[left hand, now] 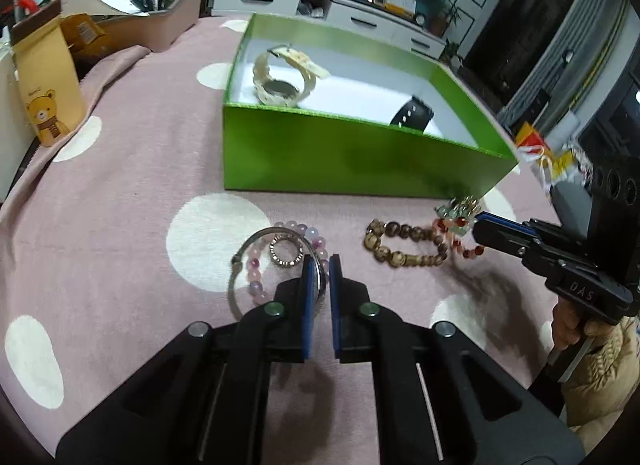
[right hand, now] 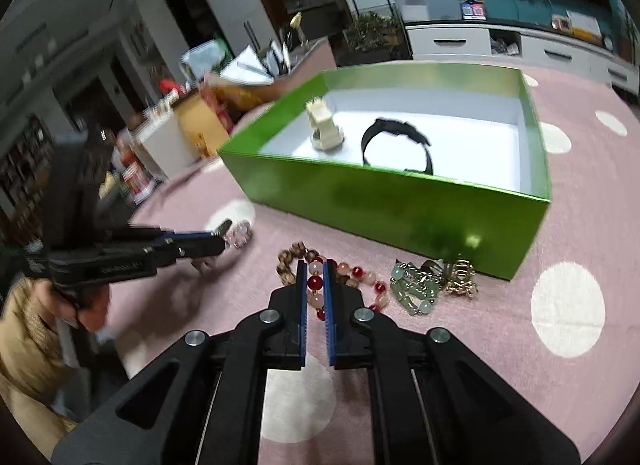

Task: Organize jewelry
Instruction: 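Lift the bangle and red bracelet and carry both over the green box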

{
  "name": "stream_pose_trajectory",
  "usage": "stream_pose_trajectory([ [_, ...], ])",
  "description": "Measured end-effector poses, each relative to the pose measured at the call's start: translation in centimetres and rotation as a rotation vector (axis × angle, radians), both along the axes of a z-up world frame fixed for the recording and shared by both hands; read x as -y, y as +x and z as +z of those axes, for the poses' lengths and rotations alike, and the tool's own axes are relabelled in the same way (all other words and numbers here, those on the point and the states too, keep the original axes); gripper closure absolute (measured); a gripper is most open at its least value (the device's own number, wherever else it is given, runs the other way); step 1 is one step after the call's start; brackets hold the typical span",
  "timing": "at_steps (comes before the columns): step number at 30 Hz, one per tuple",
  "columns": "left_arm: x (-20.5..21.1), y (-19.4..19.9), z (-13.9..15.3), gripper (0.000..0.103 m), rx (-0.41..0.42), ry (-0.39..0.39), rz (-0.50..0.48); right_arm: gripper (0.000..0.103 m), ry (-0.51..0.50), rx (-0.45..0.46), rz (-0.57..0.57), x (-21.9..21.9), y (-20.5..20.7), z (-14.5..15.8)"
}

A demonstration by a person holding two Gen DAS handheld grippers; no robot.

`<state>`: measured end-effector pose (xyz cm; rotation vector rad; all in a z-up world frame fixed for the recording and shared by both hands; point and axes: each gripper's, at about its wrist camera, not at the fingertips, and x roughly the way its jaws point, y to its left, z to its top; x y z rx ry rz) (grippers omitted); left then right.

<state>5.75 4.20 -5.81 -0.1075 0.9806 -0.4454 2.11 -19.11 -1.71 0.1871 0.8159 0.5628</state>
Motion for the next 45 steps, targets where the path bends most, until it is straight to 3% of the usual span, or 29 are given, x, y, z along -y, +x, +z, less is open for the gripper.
stream_pose_trajectory([
  [8, -0.8, -0.8, 2.9, 0.096, 0.052, -0.038, 0.02, 0.096, 0.12, 0.054, -0.046, 2.6, -0.9, 3.5],
  [18, -1.0, -0.7, 6.4, 0.096, 0.105, -0.065, 0.015, 0.096, 0.134, 0.139, -0.067, 3.8, -1.6, 6.9],
  [20, -0.8, -0.7, 6.6, 0.096, 0.118, -0.034, 0.021, 0.096, 0.132, 0.145, -0.072, 4.0, -1.7, 7.0],
  [25, -0.6, 0.2, 4.1, 0.096, 0.04, 0.009, 0.026, 0.096, 0.133, 0.132, -0.085, 4.3, -2.0, 6.4],
  [32, 0.4, 0.1, 1.3, 0.096, -0.047, -0.002, -0.028, 0.096, 0.12, 0.123, -0.095, 4.4, -2.0, 6.0],
  [41, 0.8, -0.2, 0.0, 0.096, -0.126, -0.111, -0.064, 0.096, 0.116, 0.109, -0.092, 4.1, -2.0, 5.6],
  [45, 0.8, 0.1, -0.8, 0.096, -0.155, -0.112, -0.047, 0.096, 0.115, 0.103, -0.093, 4.0, -2.0, 5.4],
])
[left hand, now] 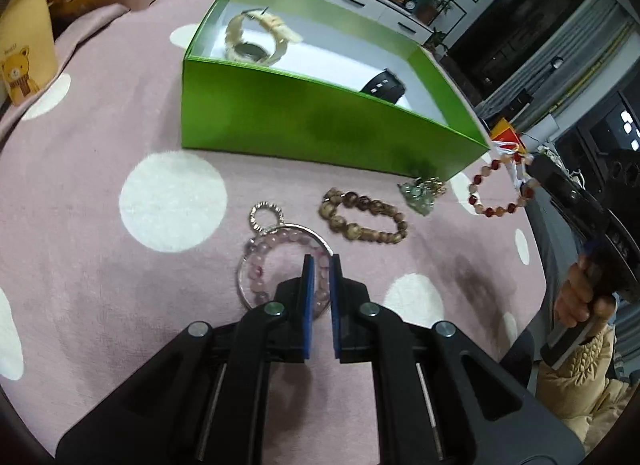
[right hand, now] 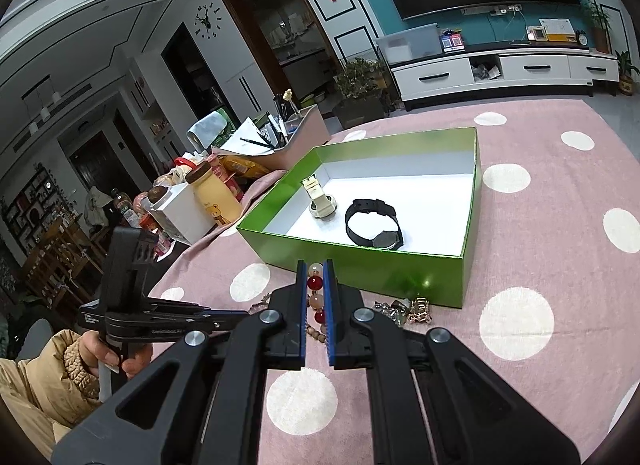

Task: Organize jewelry
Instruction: 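Lift the bangle and red bracelet and carry both over the green box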

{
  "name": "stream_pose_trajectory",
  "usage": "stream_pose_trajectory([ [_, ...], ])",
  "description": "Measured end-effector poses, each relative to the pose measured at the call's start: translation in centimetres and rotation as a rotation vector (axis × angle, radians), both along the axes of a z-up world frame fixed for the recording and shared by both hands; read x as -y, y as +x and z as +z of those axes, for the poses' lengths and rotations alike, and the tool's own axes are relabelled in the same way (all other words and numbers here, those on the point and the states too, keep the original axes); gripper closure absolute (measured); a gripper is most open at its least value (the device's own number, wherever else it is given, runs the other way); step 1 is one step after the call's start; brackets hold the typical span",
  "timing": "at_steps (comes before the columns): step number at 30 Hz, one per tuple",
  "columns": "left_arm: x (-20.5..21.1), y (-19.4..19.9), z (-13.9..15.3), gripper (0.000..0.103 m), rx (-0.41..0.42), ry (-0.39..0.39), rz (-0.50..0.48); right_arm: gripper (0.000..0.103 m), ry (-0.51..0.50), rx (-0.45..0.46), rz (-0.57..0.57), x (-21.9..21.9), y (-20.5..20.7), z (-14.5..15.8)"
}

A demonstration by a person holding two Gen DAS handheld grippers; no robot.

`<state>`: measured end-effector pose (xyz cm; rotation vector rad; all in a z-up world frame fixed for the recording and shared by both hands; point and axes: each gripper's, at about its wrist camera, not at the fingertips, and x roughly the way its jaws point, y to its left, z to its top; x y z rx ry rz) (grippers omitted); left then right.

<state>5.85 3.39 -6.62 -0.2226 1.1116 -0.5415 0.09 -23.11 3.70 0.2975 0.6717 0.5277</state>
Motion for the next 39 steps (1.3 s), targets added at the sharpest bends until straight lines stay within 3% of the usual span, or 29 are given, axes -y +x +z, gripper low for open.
stream_pose_trajectory([
  [6, 0.7, 0.0, 0.0, 0.098, 0.001, -0.003, -0.016, 0.096, -0.011, 0.002, -0.003, -0.1, 0.0, 0.0],
  [10, 1.6, -0.4, 0.2, 0.098, 0.019, 0.043, -0.044, 0.096, -0.007, -0.001, -0.007, 0.1, 0.0, -0.1],
  [13, 2.5, -0.7, -0.4, 0.089, 0.021, 0.094, -0.066, 0.096, -0.007, -0.006, -0.005, 0.0, -0.1, -0.3],
  [15, 3.1, -0.9, -0.6, 0.089, 0.027, 0.117, -0.083, 0.096, -0.005, -0.009, -0.004, 0.0, -0.1, -0.4],
  [16, 3.4, -1.0, -0.7, 0.089, 0.031, 0.126, -0.086, 0.096, -0.007, -0.009, -0.005, 0.0, 0.0, -0.4],
  [17, 3.6, -1.0, -0.7, 0.098, 0.04, 0.145, -0.086, 0.096, -0.007, -0.01, -0.005, 0.0, 0.0, -0.4],
  [18, 3.8, -1.0, -0.7, 0.1, 0.045, 0.154, -0.083, 0.096, -0.008, -0.011, -0.006, 0.0, 0.0, -0.4],
  [21, 3.3, -0.9, -0.4, 0.101, 0.055, 0.152, -0.059, 0.096, -0.009, -0.011, -0.01, 0.0, 0.0, -0.4],
  [32, 0.9, 1.5, 6.3, 0.101, 0.193, 0.071, 0.03, 0.096, -0.017, 0.035, -0.014, 0.5, 1.0, 1.4],
  [39, 3.4, 5.7, 9.6, 0.101, 0.259, 0.075, 0.026, 0.096, -0.039, 0.101, -0.045, 1.1, 4.1, 3.9],
])
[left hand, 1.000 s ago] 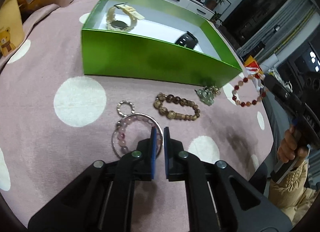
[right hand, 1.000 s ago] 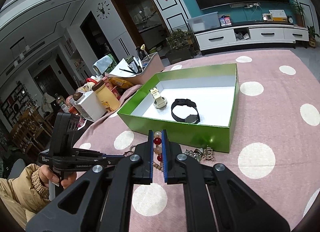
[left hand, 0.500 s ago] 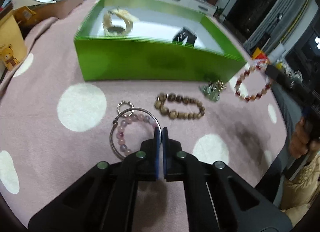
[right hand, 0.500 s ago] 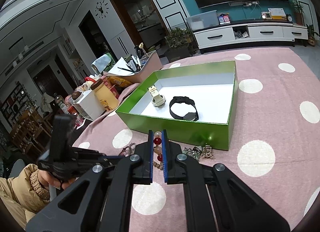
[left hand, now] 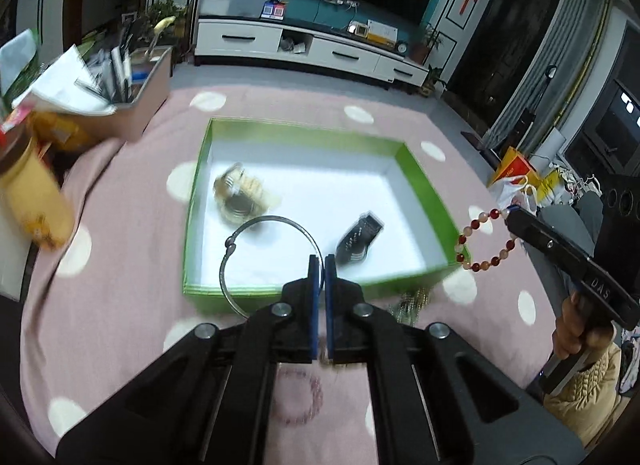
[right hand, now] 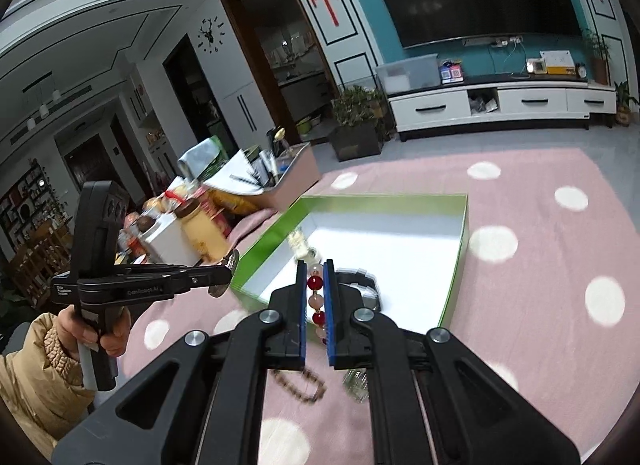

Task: Organize jewelry
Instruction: 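Lift the bangle and red bracelet and carry both over the green box, then open both tools to drop the bangle and red bracelet, then withdraw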

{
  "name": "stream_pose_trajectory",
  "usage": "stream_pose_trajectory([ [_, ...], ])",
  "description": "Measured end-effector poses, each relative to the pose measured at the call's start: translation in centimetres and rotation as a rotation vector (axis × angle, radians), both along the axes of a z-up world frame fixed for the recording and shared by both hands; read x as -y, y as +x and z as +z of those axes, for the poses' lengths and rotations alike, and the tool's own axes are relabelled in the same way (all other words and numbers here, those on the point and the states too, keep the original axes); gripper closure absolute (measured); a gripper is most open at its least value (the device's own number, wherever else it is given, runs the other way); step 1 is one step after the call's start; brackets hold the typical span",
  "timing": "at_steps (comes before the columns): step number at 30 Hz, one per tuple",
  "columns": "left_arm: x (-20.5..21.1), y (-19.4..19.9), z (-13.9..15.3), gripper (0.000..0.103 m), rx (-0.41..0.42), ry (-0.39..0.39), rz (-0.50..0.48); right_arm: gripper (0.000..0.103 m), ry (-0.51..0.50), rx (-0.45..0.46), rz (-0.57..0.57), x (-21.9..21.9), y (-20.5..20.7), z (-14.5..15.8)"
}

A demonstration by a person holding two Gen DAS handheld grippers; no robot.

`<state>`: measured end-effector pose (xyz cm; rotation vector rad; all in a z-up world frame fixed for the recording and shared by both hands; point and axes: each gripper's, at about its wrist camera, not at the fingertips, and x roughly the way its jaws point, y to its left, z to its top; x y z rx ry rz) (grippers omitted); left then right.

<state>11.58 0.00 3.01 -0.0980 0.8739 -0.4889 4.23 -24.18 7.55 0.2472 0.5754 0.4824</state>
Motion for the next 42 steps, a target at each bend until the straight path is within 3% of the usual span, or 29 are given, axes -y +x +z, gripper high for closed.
stream_pose_trajectory([
  [6, 2.4, 4.5, -0.4, 0.101, -0.015, 0.016, 0.004, 0.096, -0.015, -0.027, -0.04, 0.5, 4.0, -0.5],
  [15, 5.1, 9.5, -3.2, 0.101, -0.07, 0.065, 0.014, 0.096, -0.047, -0.122, -0.084, 0.9, 8.3, -4.0],
  [25, 5.2, 10.7, -4.8, 0.101, -0.098, 0.087, 0.048, 0.095, -0.053, -0.183, -0.106, 1.3, 9.8, -5.8],
  [27, 5.1, 10.5, -4.7, 0.096, -0.099, 0.087, 0.049, 0.089, -0.05, -0.185, -0.113, 1.5, 9.6, -5.7],
  [32, 5.0, 9.4, -4.0, 0.068, -0.082, 0.103, 0.055, 0.087, -0.036, -0.176, -0.124, 1.9, 8.5, -4.9],
  [34, 4.9, 8.7, -3.5, 0.057, -0.066, 0.108, 0.056, 0.079, -0.031, -0.171, -0.125, 2.0, 7.7, -4.5],
  [42, 4.3, 5.2, -1.2, 0.034, 0.001, 0.142, 0.067, 0.063, -0.014, -0.147, -0.137, 2.5, 4.3, -3.1],
])
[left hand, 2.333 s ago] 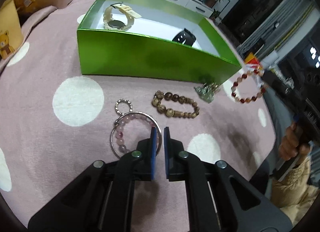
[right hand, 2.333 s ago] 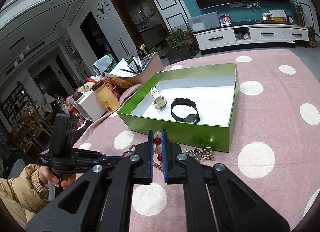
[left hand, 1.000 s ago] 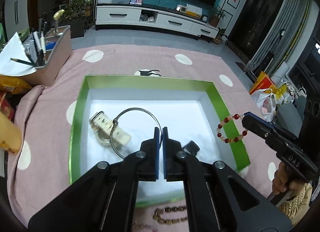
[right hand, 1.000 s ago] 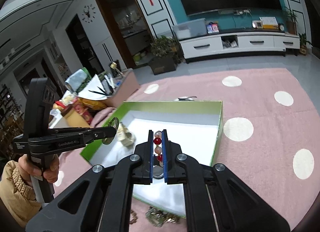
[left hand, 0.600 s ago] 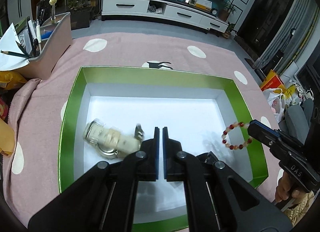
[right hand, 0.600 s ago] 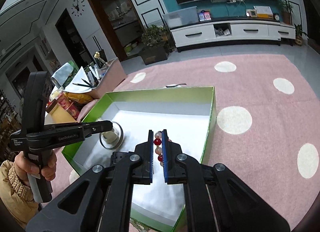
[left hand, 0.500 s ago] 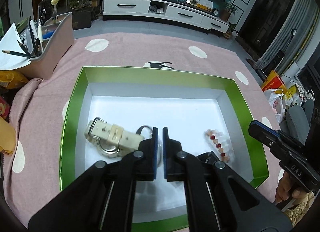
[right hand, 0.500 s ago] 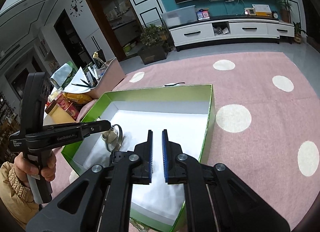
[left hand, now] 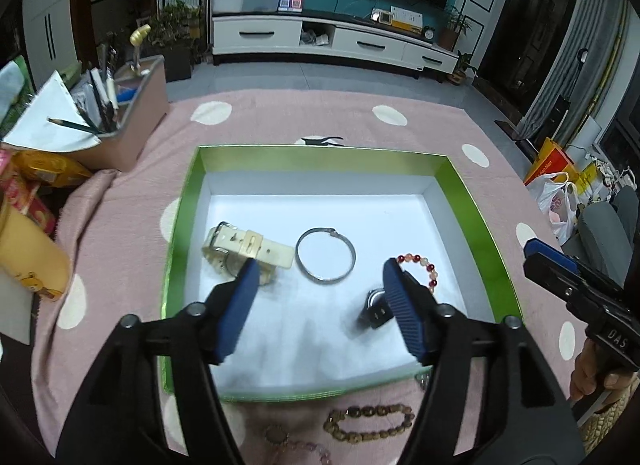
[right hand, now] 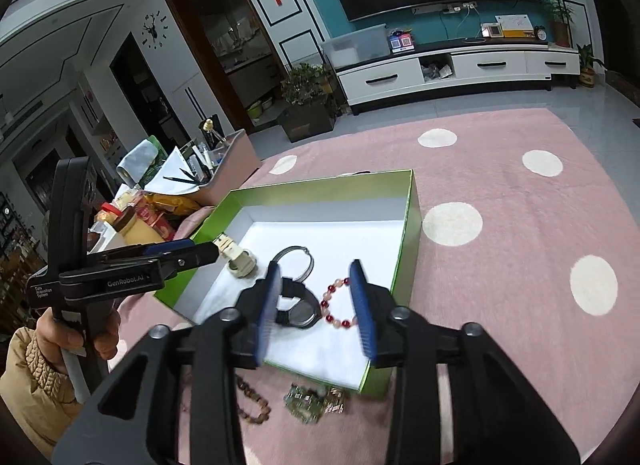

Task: Organize jewelry
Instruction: 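Open both tools to drop the bangle and red bracelet, then withdraw, then move the left tool to the pink bead bracelet while the right tool approaches the brown bead bracelet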

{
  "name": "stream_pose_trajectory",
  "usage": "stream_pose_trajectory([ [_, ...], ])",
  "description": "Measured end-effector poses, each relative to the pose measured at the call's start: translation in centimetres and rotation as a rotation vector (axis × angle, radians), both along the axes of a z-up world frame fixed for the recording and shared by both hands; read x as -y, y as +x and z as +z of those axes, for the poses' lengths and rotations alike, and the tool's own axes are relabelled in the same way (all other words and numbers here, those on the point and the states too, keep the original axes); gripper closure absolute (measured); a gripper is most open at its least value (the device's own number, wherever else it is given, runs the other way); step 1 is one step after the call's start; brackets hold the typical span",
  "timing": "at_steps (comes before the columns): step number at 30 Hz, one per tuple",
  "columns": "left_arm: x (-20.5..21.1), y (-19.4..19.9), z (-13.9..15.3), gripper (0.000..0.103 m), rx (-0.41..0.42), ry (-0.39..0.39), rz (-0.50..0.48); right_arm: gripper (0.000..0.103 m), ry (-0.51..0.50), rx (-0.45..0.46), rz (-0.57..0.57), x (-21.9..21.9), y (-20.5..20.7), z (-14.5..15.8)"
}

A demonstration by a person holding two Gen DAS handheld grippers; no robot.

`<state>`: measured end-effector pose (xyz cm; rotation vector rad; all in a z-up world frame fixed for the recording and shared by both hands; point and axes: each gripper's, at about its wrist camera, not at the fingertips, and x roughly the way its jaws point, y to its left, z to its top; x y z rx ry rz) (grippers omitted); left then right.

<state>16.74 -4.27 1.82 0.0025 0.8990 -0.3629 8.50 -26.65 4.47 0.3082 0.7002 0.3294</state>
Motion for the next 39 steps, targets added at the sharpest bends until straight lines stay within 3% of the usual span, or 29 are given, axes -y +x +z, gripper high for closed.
stream_pose_trajectory([
  [5, -0.9, -2.3, 0.8, 0.023, 0.022, 0.029, 0.019, 0.053, 0.005, 0.005, -0.009, 0.0, -2.7, 0.5],
  [10, -1.8, -4.9, 1.1, 0.021, 0.037, 0.067, 0.038, 0.046, 0.011, -0.004, -0.015, -0.1, -4.6, 0.4],
  [27, -8.3, -11.5, -1.9, 0.021, -0.04, 0.034, 0.154, 0.046, 0.04, -0.045, 0.025, -1.0, -9.4, -0.8],
  [35, -8.8, -13.2, -4.2, 0.021, -0.096, 0.02, 0.175, 0.046, 0.033, -0.082, 0.054, -2.1, -10.3, -2.3],
  [39, -8.1, -14.0, -5.5, 0.021, -0.106, 0.057, 0.17, 0.046, 0.025, -0.11, 0.06, -2.5, -10.6, -3.4],
])
